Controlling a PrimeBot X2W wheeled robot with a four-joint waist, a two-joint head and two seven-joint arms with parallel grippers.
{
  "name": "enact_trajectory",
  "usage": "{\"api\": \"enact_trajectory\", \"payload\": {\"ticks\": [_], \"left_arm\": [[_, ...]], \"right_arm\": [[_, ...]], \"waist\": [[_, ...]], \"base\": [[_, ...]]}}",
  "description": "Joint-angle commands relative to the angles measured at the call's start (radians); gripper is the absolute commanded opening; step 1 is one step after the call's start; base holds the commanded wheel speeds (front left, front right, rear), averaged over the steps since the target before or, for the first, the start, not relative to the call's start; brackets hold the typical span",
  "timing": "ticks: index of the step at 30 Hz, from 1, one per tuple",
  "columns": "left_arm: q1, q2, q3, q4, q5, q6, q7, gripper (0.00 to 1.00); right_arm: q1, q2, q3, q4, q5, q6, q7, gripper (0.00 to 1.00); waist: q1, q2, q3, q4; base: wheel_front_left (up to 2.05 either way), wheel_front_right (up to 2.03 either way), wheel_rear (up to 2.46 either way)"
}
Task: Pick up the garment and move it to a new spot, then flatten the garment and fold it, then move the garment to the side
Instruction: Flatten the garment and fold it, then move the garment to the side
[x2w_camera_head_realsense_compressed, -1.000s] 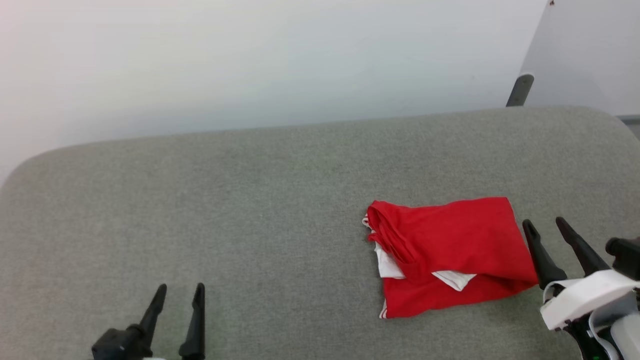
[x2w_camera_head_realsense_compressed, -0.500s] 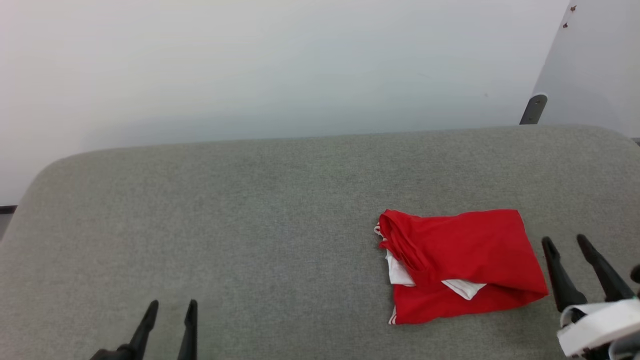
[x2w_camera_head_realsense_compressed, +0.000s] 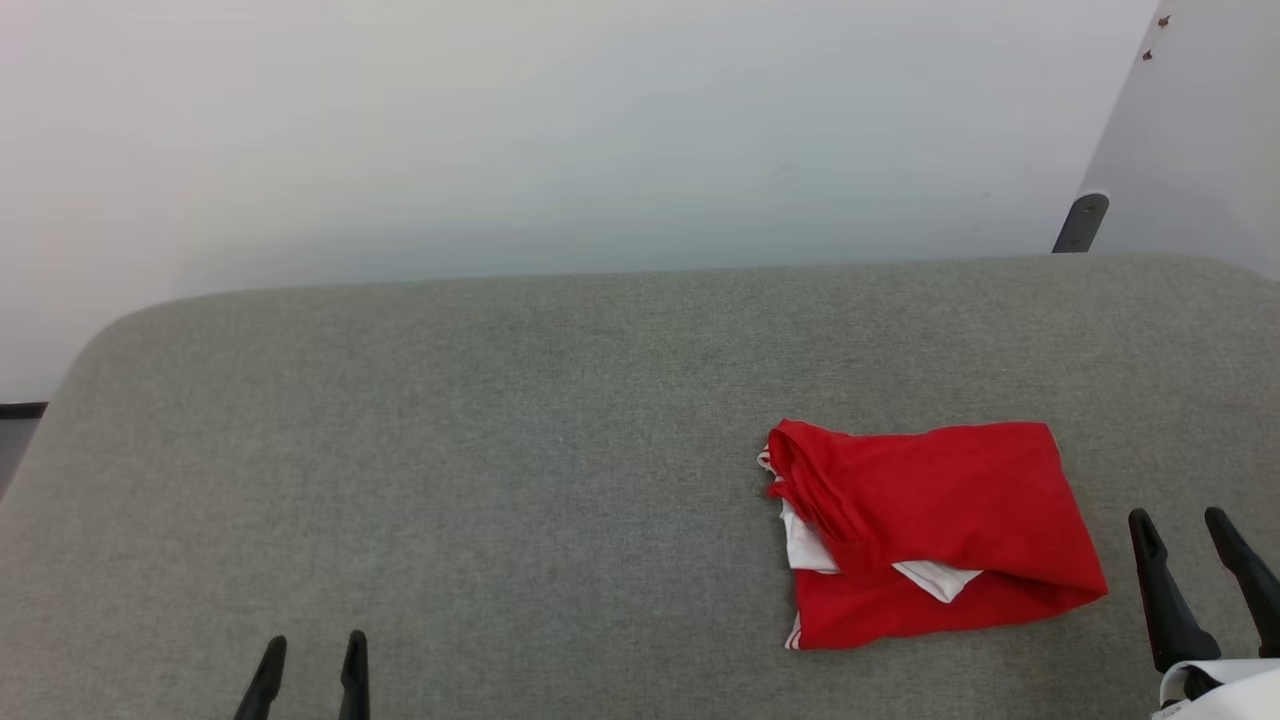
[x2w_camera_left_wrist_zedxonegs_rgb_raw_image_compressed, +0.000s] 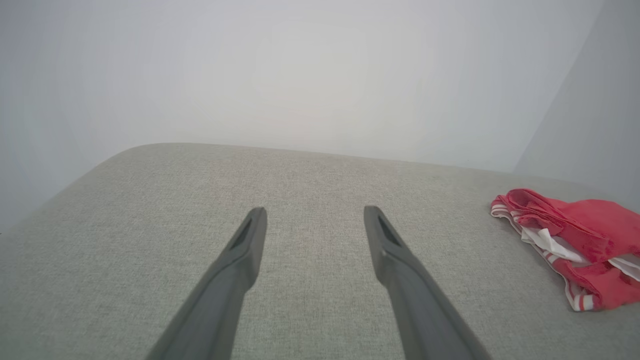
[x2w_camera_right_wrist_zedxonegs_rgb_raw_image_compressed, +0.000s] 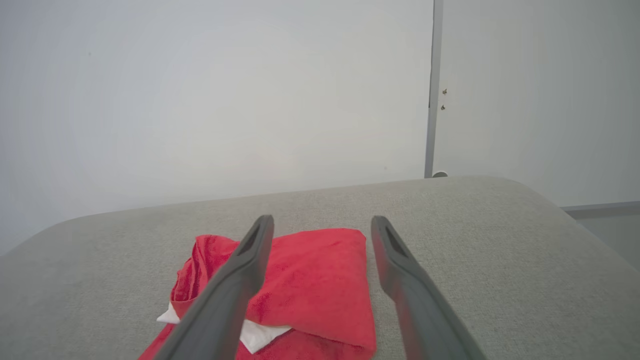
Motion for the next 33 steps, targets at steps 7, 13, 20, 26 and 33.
{"api": "enact_trajectory", "payload": {"ticks": [7,13,20,26,33], "left_arm": [[0.01,-0.012,0.002,-0.019,0.014,-0.003,0.001,1.0],[0.012,-0.017,0.002,-0.023,0.021,-0.003,0.001,1.0],[0.004,-0.023,-0.009,-0.027,0.03,-0.003,0.001,1.0],[-0.029,-0.031,-0.031,-0.029,0.036,-0.003,0.001,1.0],[-0.082,-0.04,-0.072,-0.016,0.032,-0.003,0.001,1.0]], "right_arm": [[0.022,0.034,-0.028,-0.052,-0.025,0.0,0.036,1.0],[0.026,0.047,-0.036,-0.067,-0.026,0.0,0.048,1.0],[0.023,0.049,-0.042,-0.075,-0.032,0.0,0.061,1.0],[-0.051,0.0,-0.073,-0.057,-0.031,0.0,0.144,1.0],[-0.238,-0.106,-0.004,0.112,0.01,0.0,0.526,1.0]], "waist": [[0.0,0.0,0.006,0.002],[0.0,0.0,0.003,0.0],[0.0,0.0,0.005,0.008],[0.0,0.0,0.011,0.027],[0.0,0.0,0.066,0.026]], "base": [[0.0,0.0,0.0],[0.0,0.0,0.0],[0.0,0.0,0.0],[0.0,0.0,0.0],[0.0,0.0,0.0]]}}
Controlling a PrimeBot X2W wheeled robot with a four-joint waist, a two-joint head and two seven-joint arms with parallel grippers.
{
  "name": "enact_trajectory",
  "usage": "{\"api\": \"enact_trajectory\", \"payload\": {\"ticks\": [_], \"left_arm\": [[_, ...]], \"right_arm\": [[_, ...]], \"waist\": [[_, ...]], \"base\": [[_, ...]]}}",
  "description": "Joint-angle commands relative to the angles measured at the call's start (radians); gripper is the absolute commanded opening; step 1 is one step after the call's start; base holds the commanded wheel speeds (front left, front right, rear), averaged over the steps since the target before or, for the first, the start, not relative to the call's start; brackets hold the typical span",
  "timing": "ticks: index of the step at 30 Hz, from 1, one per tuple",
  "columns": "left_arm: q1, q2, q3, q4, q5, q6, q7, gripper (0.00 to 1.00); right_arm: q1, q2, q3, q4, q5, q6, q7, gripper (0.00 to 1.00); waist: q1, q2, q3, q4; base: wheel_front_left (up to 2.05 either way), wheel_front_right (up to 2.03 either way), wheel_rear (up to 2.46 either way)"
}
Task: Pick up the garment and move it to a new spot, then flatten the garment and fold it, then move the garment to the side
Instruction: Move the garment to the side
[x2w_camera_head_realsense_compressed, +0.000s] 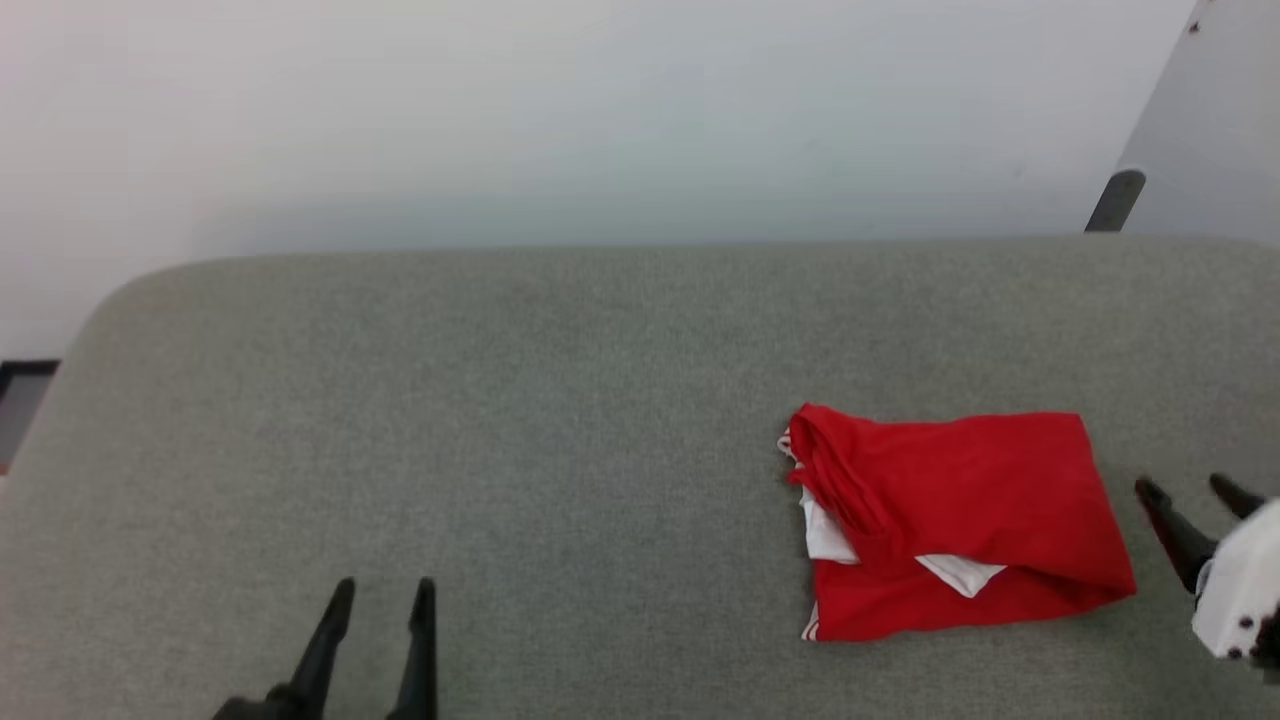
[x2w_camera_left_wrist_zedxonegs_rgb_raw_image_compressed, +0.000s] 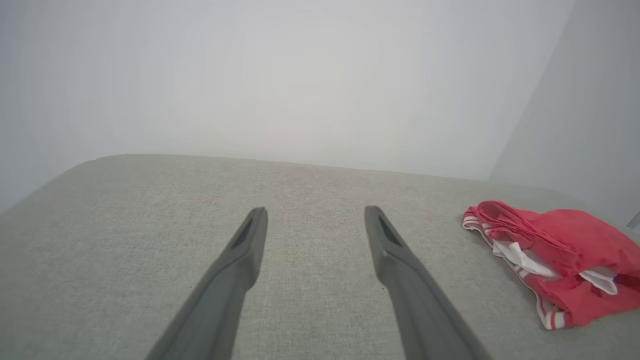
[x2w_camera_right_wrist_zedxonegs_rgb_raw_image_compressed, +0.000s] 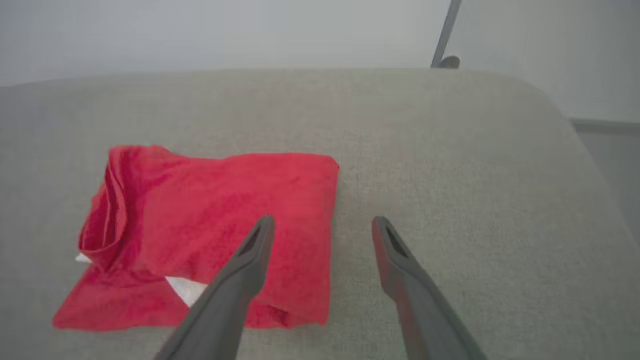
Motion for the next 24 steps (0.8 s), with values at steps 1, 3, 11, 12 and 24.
{"api": "enact_trajectory", "payload": {"ticks": [1,3,11,12,24], "left_arm": [[-0.027,-0.003,-0.009,0.005,-0.004,-0.003,0.001,1.0],[-0.048,-0.003,-0.023,0.016,-0.007,-0.003,0.001,1.0],[-0.165,0.005,-0.081,0.042,-0.024,-0.003,0.001,1.0],[-0.178,0.008,-0.085,0.043,-0.026,-0.003,0.001,1.0],[-0.279,0.052,-0.117,0.059,-0.019,-0.003,0.001,1.0]], "right_arm": [[-0.043,-0.015,0.023,0.042,0.019,-0.001,0.099,1.0],[-0.092,-0.026,0.051,0.095,0.059,-0.001,0.234,1.0],[-0.257,-0.046,0.054,0.238,0.087,-0.001,0.504,1.0],[-0.273,-0.043,0.054,0.25,0.078,-0.001,0.505,1.0],[-0.314,0.019,0.119,0.344,0.074,-0.001,0.455,0.0]], "waist": [[0.0,-0.0001,0.037,0.001],[0.0,-0.0001,0.061,0.005],[0.0,-0.0001,0.194,0.035],[0.0,-0.0001,0.208,0.037],[0.0,-0.0001,0.294,0.015]], "base": [[0.0,0.0,0.0],[0.0,0.0,0.0],[0.0,0.0,0.0],[0.0,0.0,0.0],[0.0,0.0,0.0]]}}
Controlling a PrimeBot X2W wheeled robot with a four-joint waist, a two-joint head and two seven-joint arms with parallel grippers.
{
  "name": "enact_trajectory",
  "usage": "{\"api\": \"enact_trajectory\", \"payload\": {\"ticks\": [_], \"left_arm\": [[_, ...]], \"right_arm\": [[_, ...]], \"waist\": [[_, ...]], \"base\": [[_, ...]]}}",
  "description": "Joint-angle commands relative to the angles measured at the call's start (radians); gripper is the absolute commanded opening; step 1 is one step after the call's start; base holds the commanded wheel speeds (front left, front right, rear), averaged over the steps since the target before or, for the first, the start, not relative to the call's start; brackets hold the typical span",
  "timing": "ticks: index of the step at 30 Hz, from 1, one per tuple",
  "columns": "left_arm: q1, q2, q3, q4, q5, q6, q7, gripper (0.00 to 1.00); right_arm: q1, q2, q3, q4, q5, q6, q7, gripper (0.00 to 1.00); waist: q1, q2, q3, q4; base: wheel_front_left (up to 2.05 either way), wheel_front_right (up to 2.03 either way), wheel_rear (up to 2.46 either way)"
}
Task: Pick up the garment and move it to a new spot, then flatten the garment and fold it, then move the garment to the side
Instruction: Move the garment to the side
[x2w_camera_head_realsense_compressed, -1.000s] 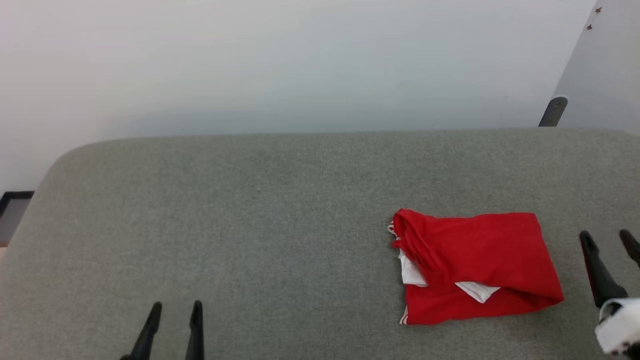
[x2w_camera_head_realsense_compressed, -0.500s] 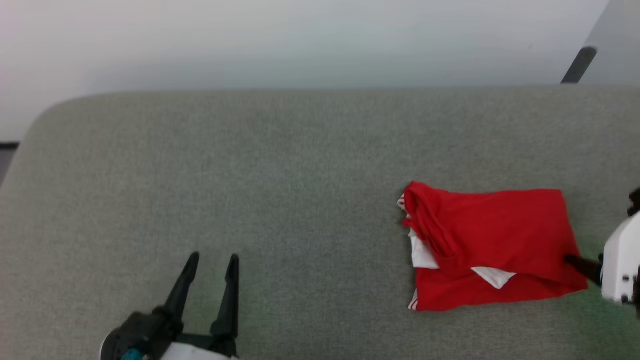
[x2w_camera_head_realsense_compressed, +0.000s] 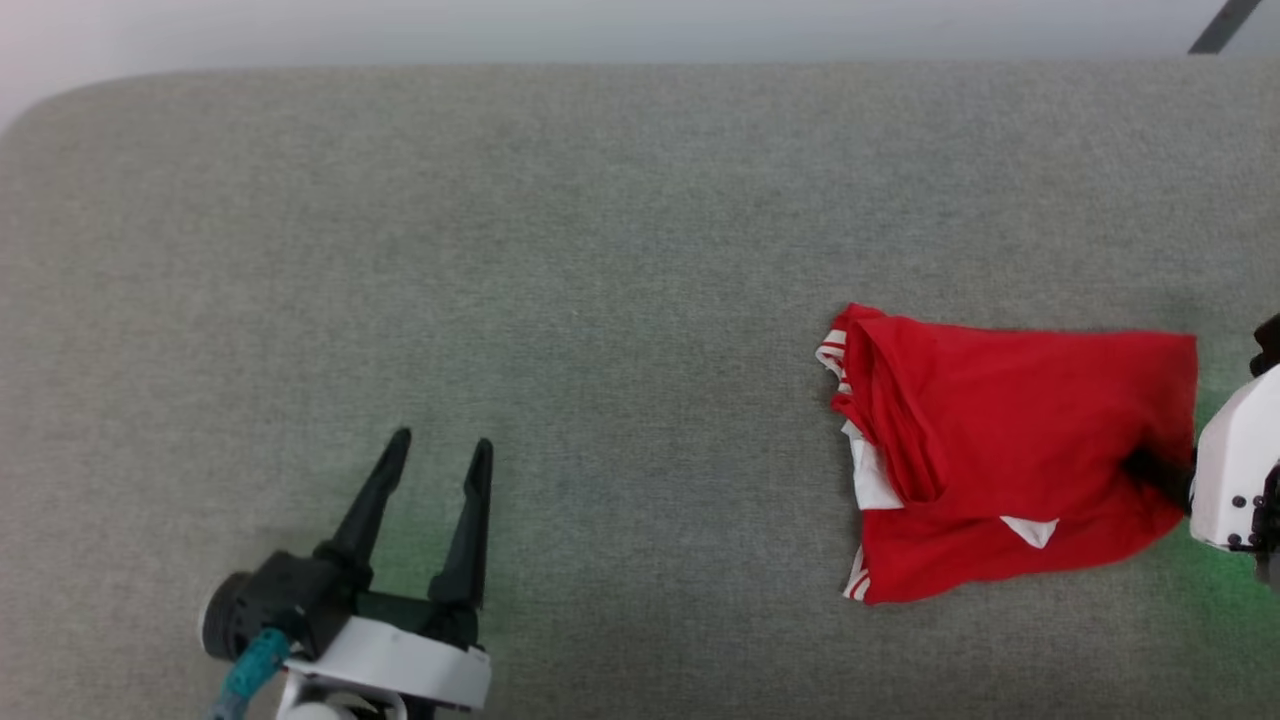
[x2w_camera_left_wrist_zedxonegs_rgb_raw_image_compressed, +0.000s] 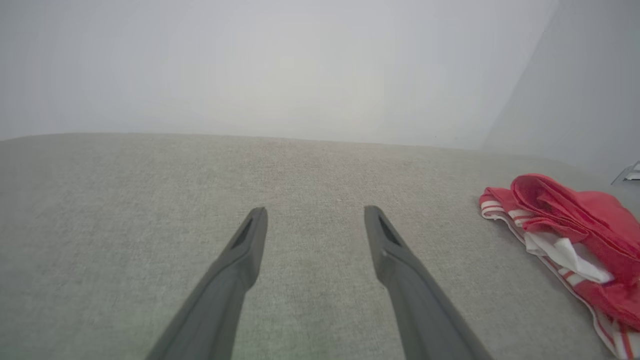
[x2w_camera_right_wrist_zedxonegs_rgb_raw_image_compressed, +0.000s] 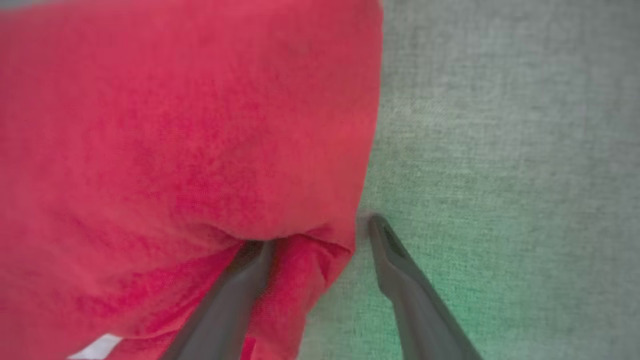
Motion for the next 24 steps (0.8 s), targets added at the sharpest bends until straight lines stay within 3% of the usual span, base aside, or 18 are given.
{"api": "enact_trajectory", "payload": {"ticks": [1,10,16,24], "left_arm": [[-0.027,0.011,0.002,-0.009,0.013,-0.003,0.001,1.0],[-0.111,0.077,-0.063,-0.086,0.009,-0.003,0.001,1.0],[-0.22,0.13,-0.131,-0.123,0.019,-0.003,0.001,1.0],[-0.391,0.212,-0.227,-0.156,0.017,-0.002,0.001,1.0]], "right_arm": [[0.018,0.044,0.029,0.035,0.014,-0.001,-0.031,0.0],[-0.023,-0.006,-0.028,-0.014,0.033,-0.001,-0.214,0.0],[-0.056,-0.044,-0.131,-0.006,0.033,-0.001,-0.305,0.0],[-0.123,-0.079,-0.253,0.067,-0.036,-0.001,-0.42,0.0]], "waist": [[0.0,0.0,0.015,-0.023],[0.0,0.0,0.071,-0.17],[0.0,0.0,0.14,-0.282],[0.0,0.0,0.246,-0.349]], "base": [[0.0,0.0,0.0],[0.0,0.0,0.0],[0.0,0.0,0.0],[0.0,0.0,0.0]]}}
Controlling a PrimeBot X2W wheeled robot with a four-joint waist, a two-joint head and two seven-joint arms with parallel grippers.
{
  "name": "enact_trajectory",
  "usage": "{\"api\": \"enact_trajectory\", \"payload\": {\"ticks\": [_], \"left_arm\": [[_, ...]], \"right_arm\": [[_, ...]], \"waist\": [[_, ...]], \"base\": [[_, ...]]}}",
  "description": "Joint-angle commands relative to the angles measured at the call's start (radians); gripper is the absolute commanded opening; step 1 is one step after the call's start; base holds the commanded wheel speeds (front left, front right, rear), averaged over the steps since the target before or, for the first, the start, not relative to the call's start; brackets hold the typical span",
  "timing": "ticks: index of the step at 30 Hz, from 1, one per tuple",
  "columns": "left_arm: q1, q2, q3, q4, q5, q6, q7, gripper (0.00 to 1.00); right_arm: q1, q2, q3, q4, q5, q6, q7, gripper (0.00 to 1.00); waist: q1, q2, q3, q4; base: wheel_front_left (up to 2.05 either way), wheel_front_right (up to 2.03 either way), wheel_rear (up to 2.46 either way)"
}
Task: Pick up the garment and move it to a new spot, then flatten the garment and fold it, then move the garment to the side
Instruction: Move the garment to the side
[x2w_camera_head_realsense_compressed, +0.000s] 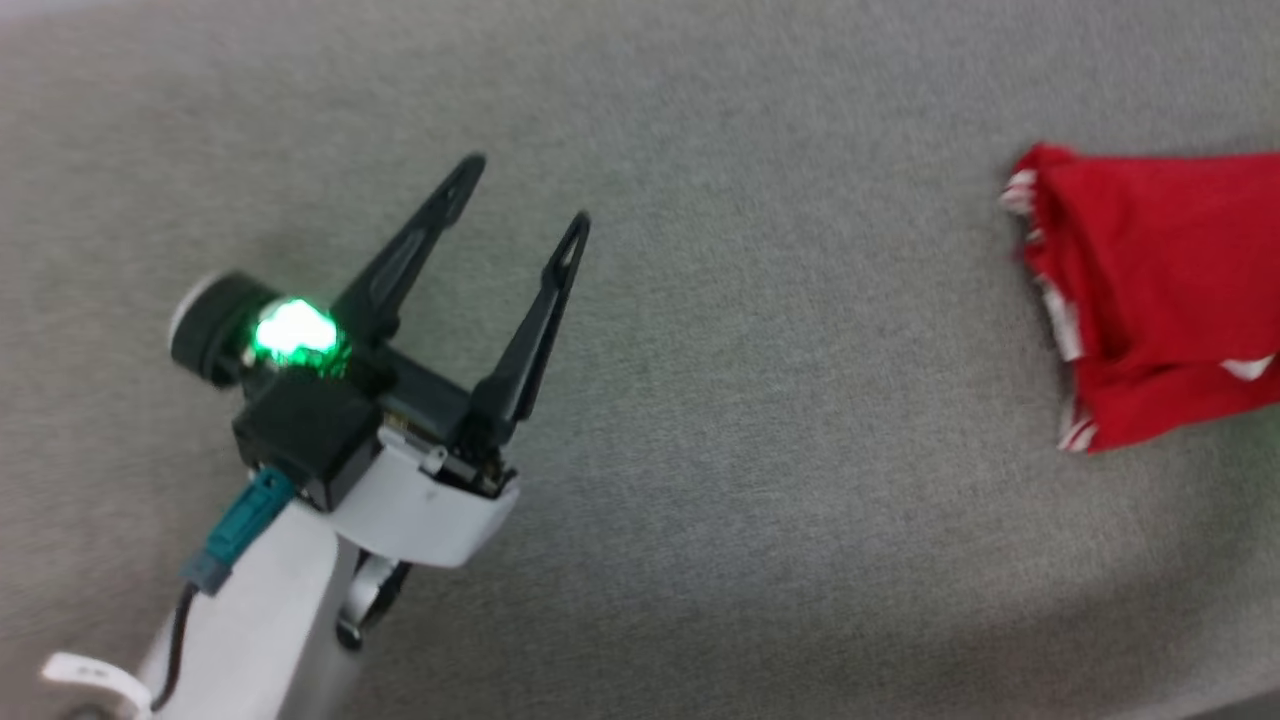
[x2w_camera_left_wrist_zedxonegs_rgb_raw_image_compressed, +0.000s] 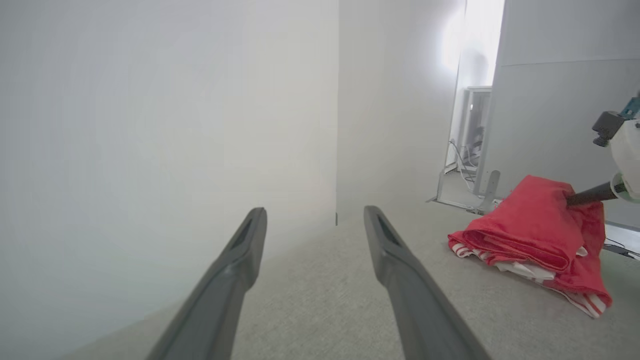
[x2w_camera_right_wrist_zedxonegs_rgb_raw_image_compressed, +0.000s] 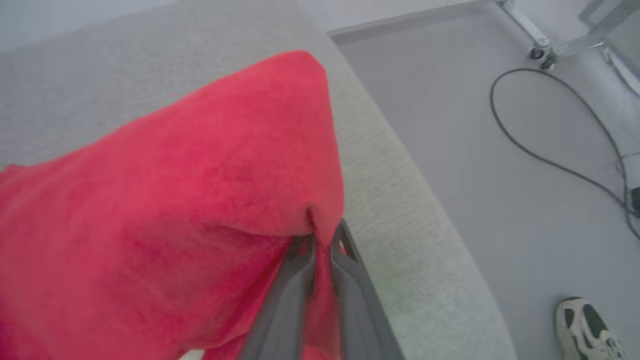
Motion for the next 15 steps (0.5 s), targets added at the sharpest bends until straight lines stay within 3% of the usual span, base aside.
{"api": "enact_trajectory", "payload": {"ticks": [1,15], "left_arm": [[-0.033,0.012,-0.008,-0.008,0.006,-0.001,0.001,1.0],[-0.138,0.104,-0.027,-0.072,0.008,-0.001,0.001,1.0]], "right_arm": [[-0.024,-0.01,-0.011,0.01,-0.022,-0.001,-0.019,0.0],[-0.29,-0.064,-0.063,0.292,-0.233,-0.001,-0.241,0.0]], "waist": [[0.0,-0.0001,0.102,-0.074],[0.0,-0.0001,0.218,-0.056]], "base": [[0.0,0.0,0.0],[0.0,0.0,0.0]]}}
